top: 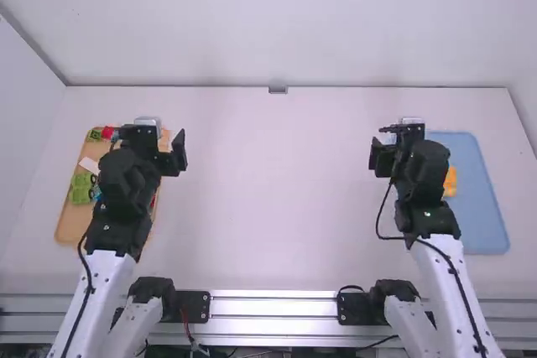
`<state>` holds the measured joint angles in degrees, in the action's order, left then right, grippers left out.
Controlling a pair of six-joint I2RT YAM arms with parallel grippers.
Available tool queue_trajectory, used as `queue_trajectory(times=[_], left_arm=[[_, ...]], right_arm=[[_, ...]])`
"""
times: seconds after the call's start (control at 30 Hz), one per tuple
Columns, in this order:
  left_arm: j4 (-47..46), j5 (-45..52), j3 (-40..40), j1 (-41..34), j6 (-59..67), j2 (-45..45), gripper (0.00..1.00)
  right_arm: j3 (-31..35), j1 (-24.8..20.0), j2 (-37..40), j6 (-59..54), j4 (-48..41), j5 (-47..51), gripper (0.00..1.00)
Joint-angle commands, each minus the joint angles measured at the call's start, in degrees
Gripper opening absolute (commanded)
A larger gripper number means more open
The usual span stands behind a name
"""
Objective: Assemble lego blocks to make yellow taxi
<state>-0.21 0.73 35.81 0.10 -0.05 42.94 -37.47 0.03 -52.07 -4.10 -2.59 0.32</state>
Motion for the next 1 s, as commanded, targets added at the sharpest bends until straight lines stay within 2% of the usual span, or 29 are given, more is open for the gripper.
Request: queue_trajectory(times=[0.0,0.7,0.97], left_arm=[[0.21,-0.73,-2.52,-0.1,0.05,-3.39,0.73],[0.21,-0.73,-28.46,-0.1,0.05,-29.34,0.28],[0.21,-0.73,-35.81,-0.1,0.05,-36.86,0.15]], right_arm=[[2.98,-0.03,3.44,4.1,2.07,-0.32,0.72],[29.24,-0.03,29.7,4.1,2.59,-0.32,0.27],[37.45,-0.03,37.91,4.1,2.59,-0.32,0.12]])
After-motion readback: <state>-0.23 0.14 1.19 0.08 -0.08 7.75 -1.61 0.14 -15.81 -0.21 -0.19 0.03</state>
